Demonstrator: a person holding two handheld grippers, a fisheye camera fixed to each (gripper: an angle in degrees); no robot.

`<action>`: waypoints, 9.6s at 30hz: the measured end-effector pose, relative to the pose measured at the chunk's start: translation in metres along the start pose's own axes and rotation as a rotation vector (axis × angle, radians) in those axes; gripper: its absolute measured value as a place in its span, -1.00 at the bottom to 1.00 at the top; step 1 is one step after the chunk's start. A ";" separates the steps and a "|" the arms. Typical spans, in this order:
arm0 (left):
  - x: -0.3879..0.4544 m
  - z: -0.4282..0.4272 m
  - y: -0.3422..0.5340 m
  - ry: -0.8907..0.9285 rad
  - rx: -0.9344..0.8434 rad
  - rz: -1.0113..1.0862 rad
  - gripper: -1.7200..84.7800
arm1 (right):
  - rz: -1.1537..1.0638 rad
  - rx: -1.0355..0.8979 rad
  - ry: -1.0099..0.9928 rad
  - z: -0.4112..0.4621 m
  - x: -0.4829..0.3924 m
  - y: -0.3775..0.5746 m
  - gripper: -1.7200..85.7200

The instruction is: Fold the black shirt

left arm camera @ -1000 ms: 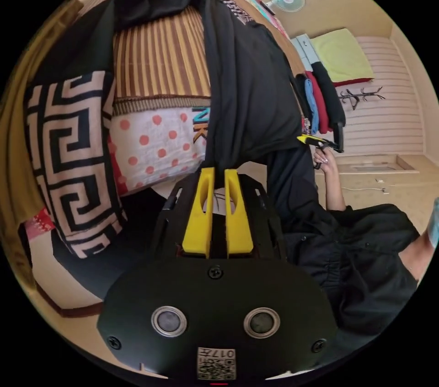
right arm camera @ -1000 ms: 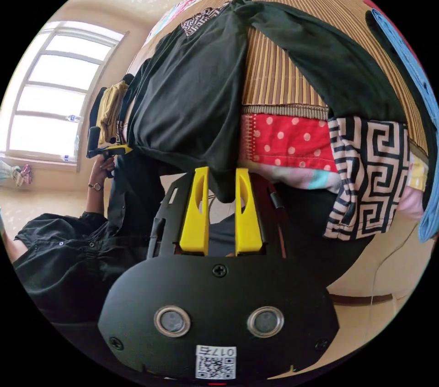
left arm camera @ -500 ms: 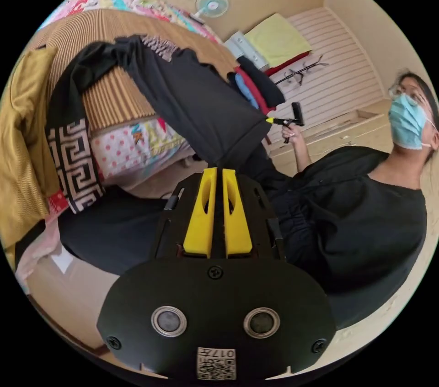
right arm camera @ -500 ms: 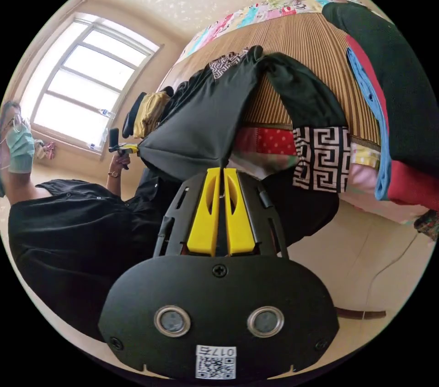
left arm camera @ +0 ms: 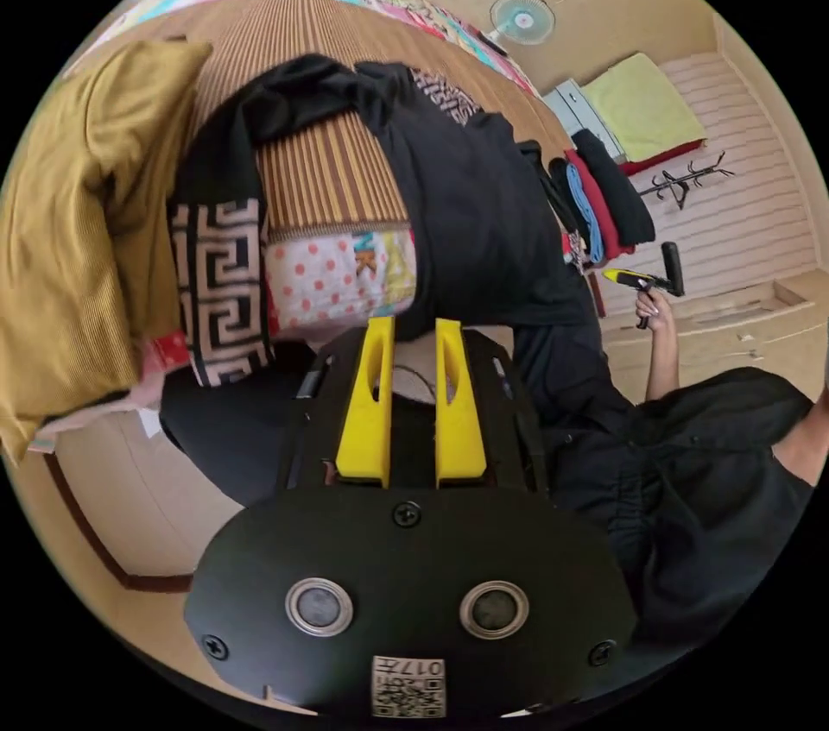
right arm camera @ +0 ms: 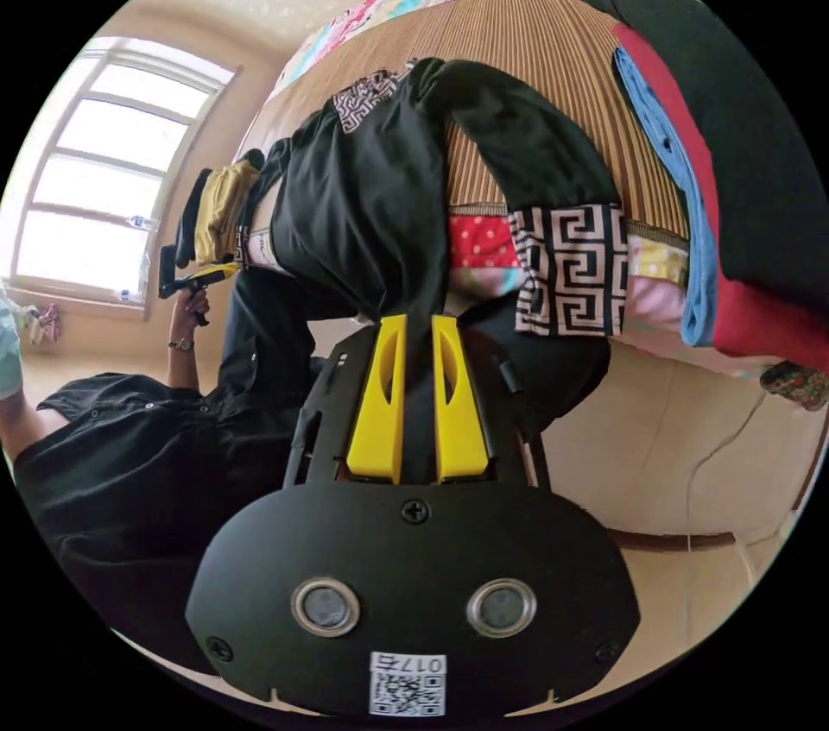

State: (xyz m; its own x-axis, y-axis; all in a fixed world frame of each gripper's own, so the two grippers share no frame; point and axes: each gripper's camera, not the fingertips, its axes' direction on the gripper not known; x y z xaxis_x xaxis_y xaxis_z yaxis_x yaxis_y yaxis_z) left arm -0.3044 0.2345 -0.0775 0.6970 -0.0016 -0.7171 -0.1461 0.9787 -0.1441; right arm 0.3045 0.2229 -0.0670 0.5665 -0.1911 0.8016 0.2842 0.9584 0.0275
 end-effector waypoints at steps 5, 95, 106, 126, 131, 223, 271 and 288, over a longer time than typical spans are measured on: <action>0.044 0.036 -0.051 -0.046 0.147 0.075 -0.77 | -0.146 0.087 0.028 0.056 -0.054 -0.044 -0.91; 0.023 0.077 -0.049 0.162 -0.223 -0.022 -0.95 | 0.140 0.079 0.725 -0.073 -0.022 0.082 -0.87; 0.023 0.100 -0.057 0.199 -0.271 -0.002 -0.98 | 0.380 0.131 0.350 -0.166 0.100 0.239 -0.82; 0.035 0.106 -0.062 0.124 -0.287 -0.003 -0.98 | 1.205 0.822 -0.965 -0.203 0.306 0.354 -0.67; 0.035 0.103 -0.058 0.078 -0.276 -0.006 -0.98 | 1.295 0.863 -0.964 -0.204 0.326 0.367 -0.66; -0.018 0.026 -0.149 0.050 0.311 -0.123 -0.90 | 0.190 0.159 0.046 0.142 0.068 -0.234 -0.80; 0.002 0.045 -0.188 0.110 0.260 -0.113 -0.72 | 0.108 0.171 0.410 0.103 0.042 -0.132 -0.95; 0.046 -0.027 -0.066 -0.457 0.131 -0.263 -0.67 | 0.071 0.181 0.221 0.084 0.017 -0.090 -0.91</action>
State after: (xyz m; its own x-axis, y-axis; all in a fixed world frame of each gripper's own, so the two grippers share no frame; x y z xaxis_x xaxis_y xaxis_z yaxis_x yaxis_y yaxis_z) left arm -0.2812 0.1643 -0.1196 0.9368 -0.1888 -0.2946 0.1427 0.9749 -0.1710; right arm 0.2236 0.1517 -0.0058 0.7402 -0.1450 0.6565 0.1070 0.9894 0.0979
